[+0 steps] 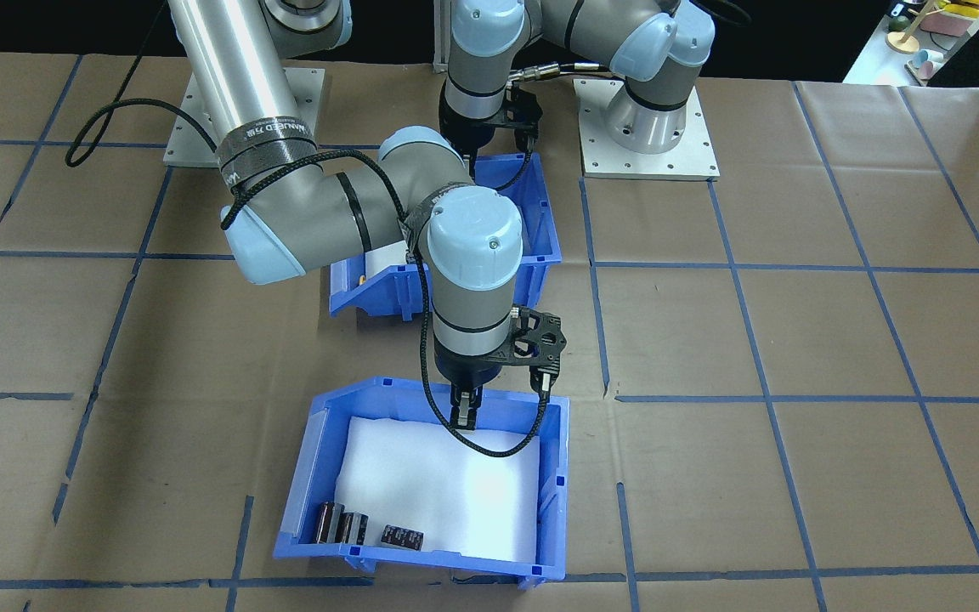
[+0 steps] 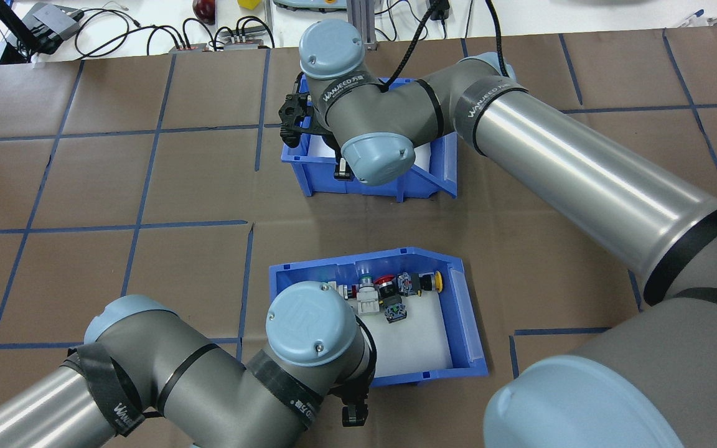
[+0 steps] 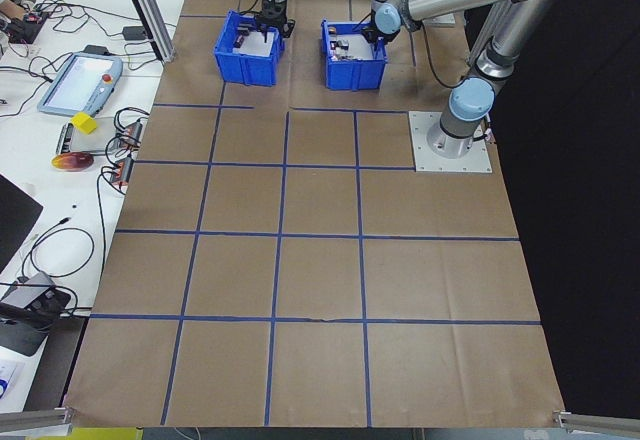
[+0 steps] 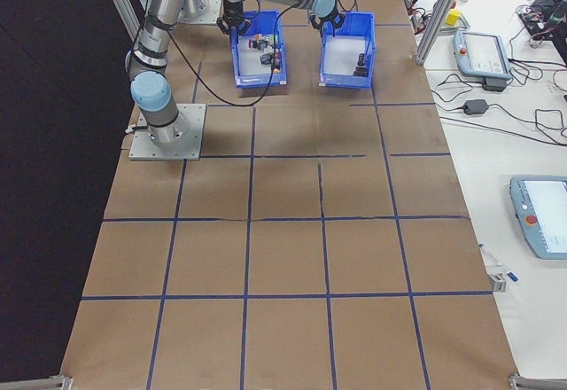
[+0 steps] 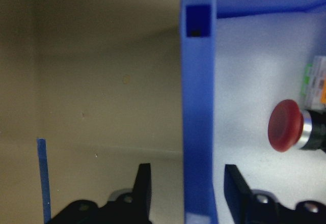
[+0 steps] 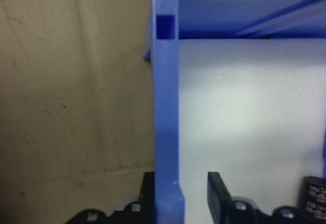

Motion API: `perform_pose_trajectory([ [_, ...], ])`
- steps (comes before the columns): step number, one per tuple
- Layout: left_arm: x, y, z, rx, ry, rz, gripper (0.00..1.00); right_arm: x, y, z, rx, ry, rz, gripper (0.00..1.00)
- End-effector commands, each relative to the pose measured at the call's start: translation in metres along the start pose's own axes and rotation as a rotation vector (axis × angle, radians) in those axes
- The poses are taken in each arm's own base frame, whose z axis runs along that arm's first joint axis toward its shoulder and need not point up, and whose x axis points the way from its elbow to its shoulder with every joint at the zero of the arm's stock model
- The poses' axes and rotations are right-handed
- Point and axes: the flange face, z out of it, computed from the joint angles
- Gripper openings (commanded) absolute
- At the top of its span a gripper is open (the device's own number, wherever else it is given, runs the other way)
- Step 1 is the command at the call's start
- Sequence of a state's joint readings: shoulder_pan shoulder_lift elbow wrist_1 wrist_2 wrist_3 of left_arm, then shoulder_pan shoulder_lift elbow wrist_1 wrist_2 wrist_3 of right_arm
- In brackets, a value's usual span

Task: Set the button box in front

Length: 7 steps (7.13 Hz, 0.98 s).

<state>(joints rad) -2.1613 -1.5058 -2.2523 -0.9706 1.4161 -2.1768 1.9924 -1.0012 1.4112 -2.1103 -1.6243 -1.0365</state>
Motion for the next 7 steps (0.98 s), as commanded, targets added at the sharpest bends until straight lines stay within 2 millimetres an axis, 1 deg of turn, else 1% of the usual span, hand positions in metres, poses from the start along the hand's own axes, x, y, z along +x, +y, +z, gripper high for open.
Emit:
perform_pose_trajectory([
  [1,-0.002,0.0,-0.025,-0.047,0.044,0.006,0.0,0.004,0.0,-0.011,0.007,0.019,0.002,0.17],
  [2,-0.001,-0.006,-0.042,-0.031,0.104,0.043,0.0,0.012,0.002,-0.025,0.017,0.041,0.009,0.15],
  [3,-0.005,-0.015,-0.057,-0.019,0.147,0.101,0.0,0.024,0.008,-0.047,0.004,0.085,0.014,0.15],
  [4,0.009,-0.029,-0.067,-0.03,0.165,0.052,0.0,0.033,0.024,-0.062,-0.029,0.094,-0.019,0.15],
  [5,0.023,-0.045,-0.075,-0.032,0.179,0.048,0.0,0.055,0.065,-0.077,-0.047,0.09,-0.047,0.15],
  [6,0.033,-0.061,-0.083,-0.019,0.179,0.081,0.0,0.07,0.107,-0.095,-0.064,0.069,-0.093,0.14],
  [7,0.053,-0.084,-0.09,-0.019,0.188,0.091,0.0,0.08,0.142,-0.106,-0.08,0.052,-0.13,0.13],
])
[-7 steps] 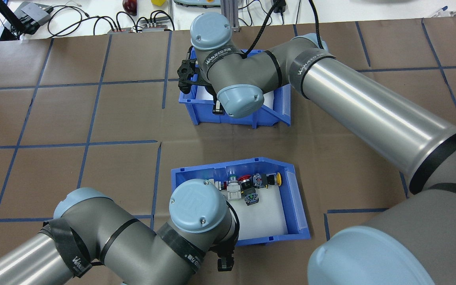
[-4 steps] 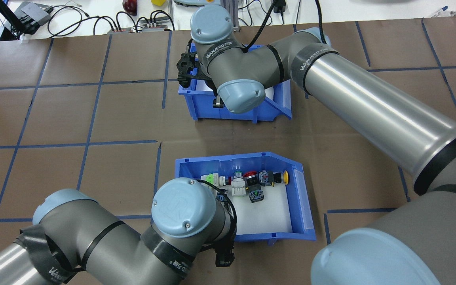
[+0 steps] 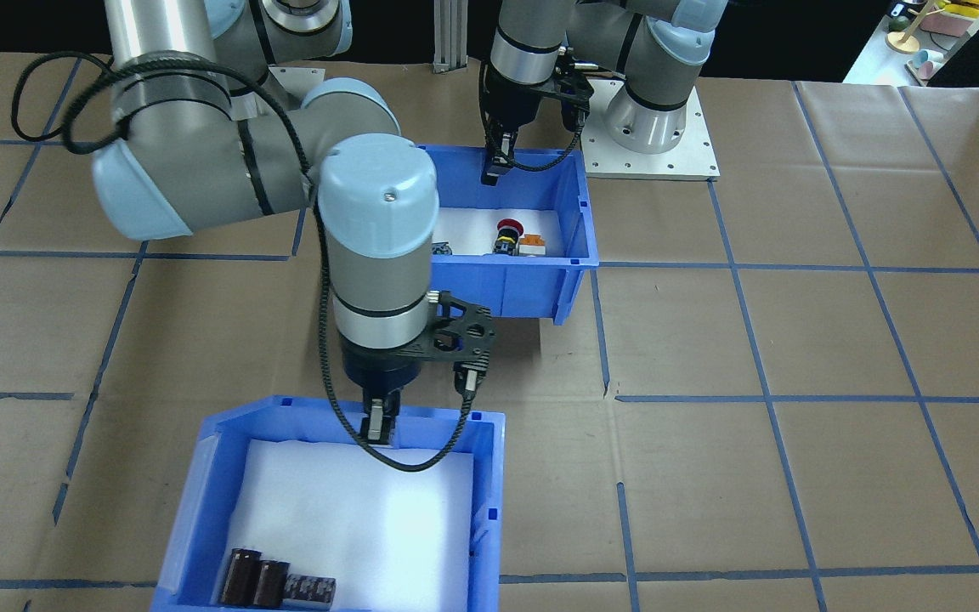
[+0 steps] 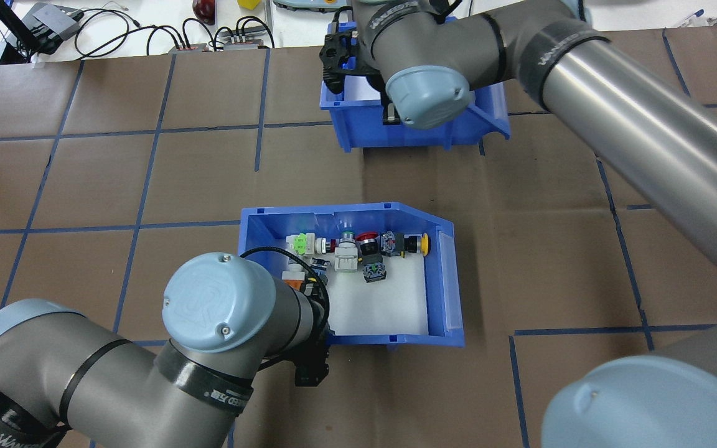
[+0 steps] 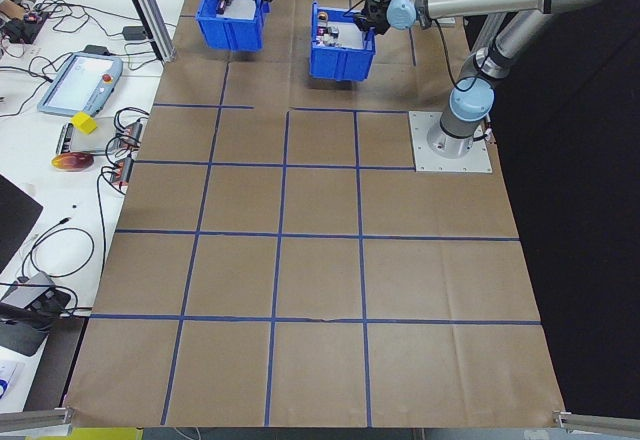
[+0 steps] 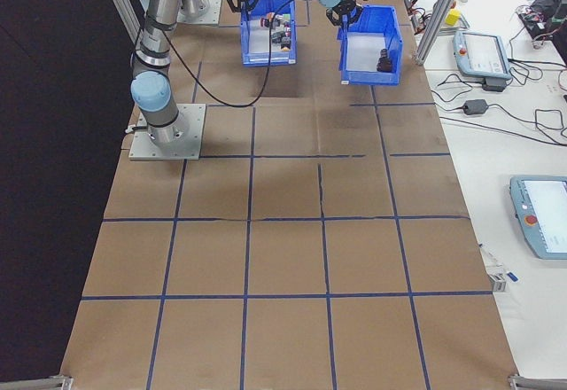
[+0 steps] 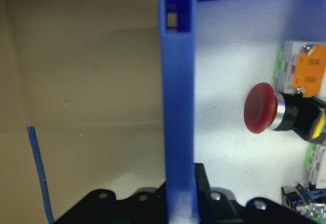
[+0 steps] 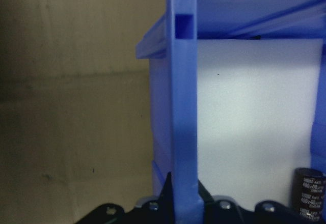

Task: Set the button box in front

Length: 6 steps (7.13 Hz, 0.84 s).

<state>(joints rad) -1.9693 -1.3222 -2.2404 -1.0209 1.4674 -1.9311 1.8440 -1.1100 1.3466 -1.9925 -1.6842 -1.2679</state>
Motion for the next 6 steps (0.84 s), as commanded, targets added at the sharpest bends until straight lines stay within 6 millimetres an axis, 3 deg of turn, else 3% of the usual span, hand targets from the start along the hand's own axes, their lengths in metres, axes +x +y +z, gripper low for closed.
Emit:
perform_pose_trajectory([
  [1,0.043,-0.055,-0.005,-0.003,0.008,-0.008,0.0,0.017,0.09,-0.022,-0.034,-0.043,-0.088,0.12],
  [2,0.067,-0.069,-0.012,-0.019,0.022,-0.009,0.0,0.019,0.137,-0.031,-0.042,-0.053,-0.12,0.12],
  [3,0.092,-0.068,-0.015,-0.02,0.023,0.017,0.0,0.01,0.185,-0.031,-0.047,-0.073,-0.164,0.12],
  [6,0.192,-0.055,0.011,-0.024,-0.007,0.021,0.0,-0.059,0.281,-0.026,0.037,-0.128,-0.132,0.11],
])
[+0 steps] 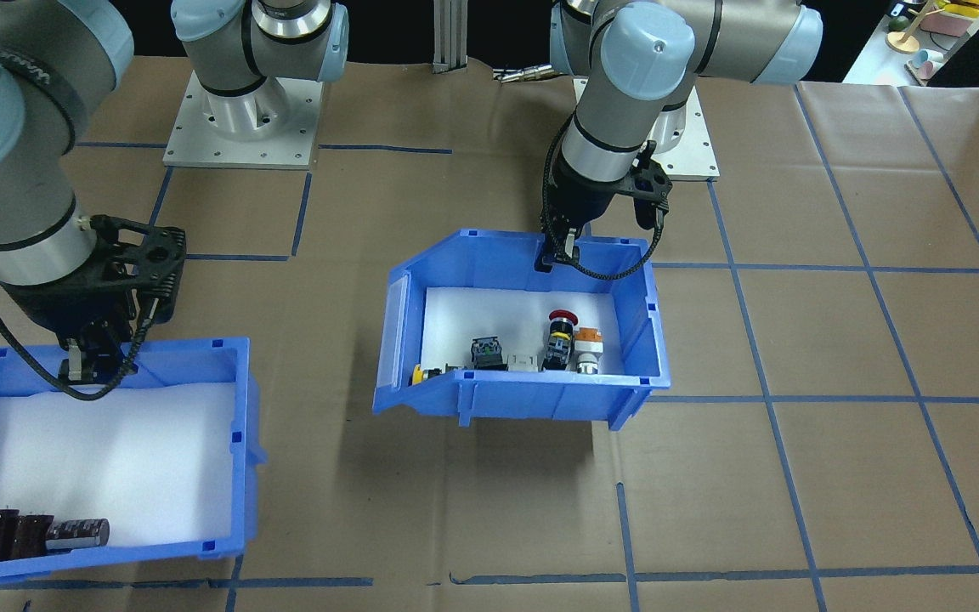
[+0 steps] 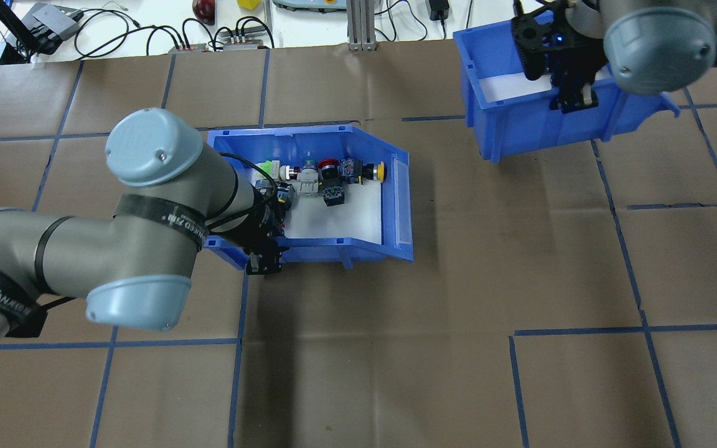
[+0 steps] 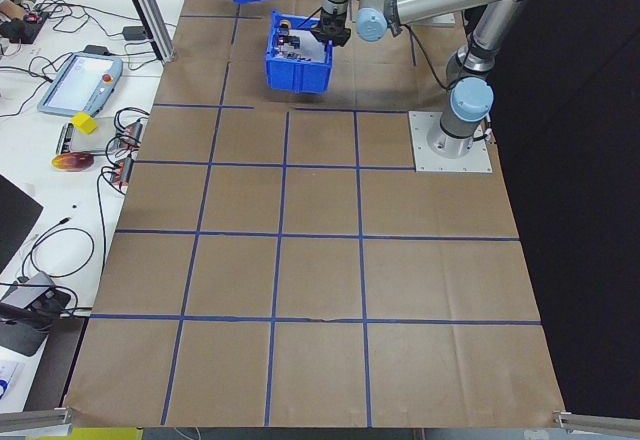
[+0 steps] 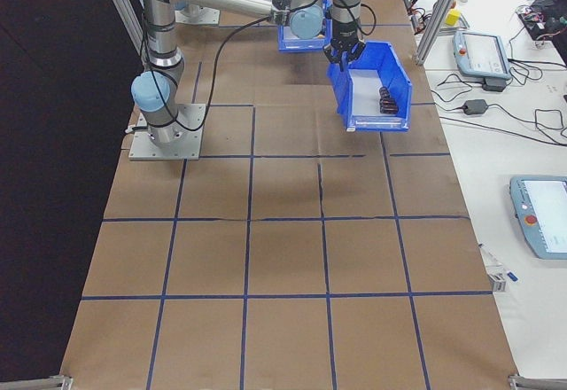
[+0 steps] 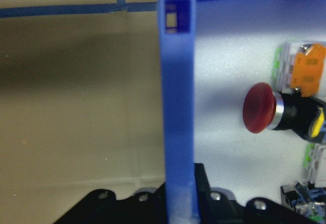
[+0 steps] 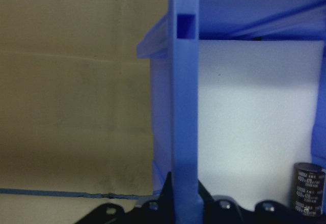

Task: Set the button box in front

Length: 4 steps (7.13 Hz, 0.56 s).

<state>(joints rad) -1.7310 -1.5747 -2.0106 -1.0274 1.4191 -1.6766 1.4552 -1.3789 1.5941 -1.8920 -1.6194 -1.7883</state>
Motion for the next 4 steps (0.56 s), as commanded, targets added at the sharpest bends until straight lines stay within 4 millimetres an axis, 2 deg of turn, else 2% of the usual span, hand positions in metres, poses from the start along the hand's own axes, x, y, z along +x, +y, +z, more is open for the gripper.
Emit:
perform_pose_trajectory([
  [1,0.072,0.007,0.026,-0.002,-0.016,0.008,0.0,-0.064,0.04,0.006,0.035,-0.022,0.005,0.11],
  [2,0.106,0.02,0.032,-0.007,-0.001,0.022,0.0,-0.093,0.042,0.007,0.038,-0.025,0.028,0.11],
  [3,0.128,0.034,0.034,-0.011,0.012,0.032,0.01,-0.115,0.037,0.008,0.056,-0.02,0.041,0.11],
  [4,0.144,0.041,0.047,-0.011,0.006,0.039,0.01,-0.129,0.036,0.008,0.057,-0.02,0.052,0.11],
])
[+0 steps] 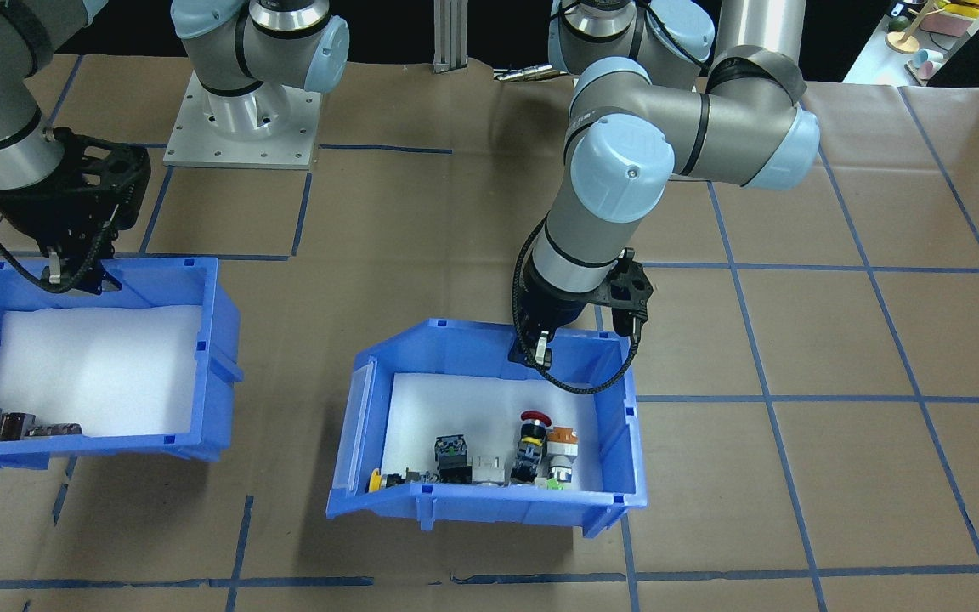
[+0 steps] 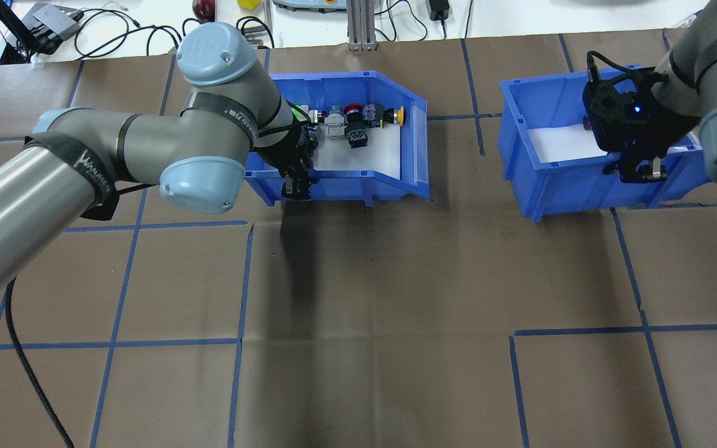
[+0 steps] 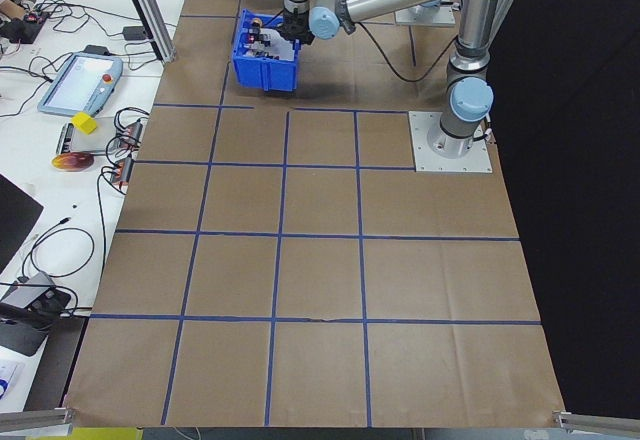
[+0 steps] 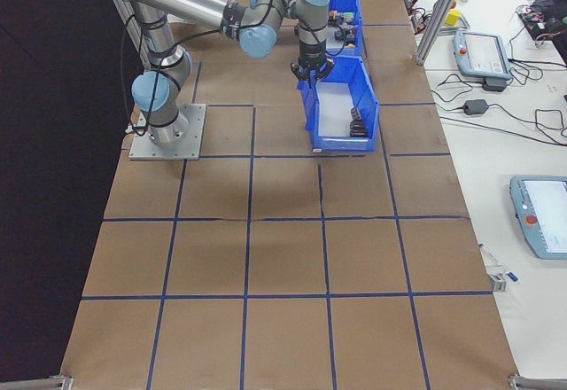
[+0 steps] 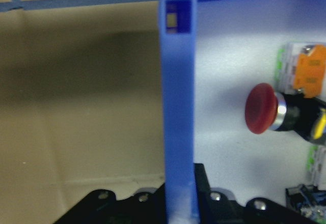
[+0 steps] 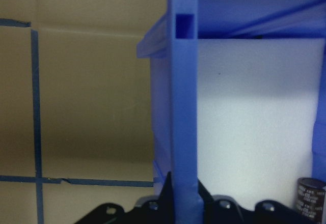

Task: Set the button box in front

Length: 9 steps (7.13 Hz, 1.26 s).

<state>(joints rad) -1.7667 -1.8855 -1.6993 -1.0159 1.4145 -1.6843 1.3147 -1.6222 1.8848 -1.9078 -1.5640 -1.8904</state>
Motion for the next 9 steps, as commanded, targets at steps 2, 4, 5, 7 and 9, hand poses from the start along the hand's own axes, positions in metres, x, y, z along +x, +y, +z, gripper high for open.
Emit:
perform_pose_trajectory([
  [2,0.039,0.014,0.025,-0.003,-0.005,0.011,0.03,-0.034,-0.003,0.004,0.008,-0.001,0.022,0.11],
  [4,0.042,0.013,0.039,0.004,-0.022,-0.015,0.06,-0.035,-0.003,0.006,0.009,-0.006,0.025,0.11],
  [5,0.043,0.012,0.04,0.005,-0.022,-0.018,0.07,-0.035,-0.003,0.006,0.009,-0.006,0.025,0.11],
  [7,0.043,0.013,0.041,0.001,-0.026,-0.092,0.25,-0.035,-0.003,0.006,0.009,-0.006,0.027,0.11],
  [9,0.041,0.011,0.046,0.005,-0.045,-0.115,0.87,-0.035,-0.003,0.006,0.008,-0.006,0.025,0.11],
])
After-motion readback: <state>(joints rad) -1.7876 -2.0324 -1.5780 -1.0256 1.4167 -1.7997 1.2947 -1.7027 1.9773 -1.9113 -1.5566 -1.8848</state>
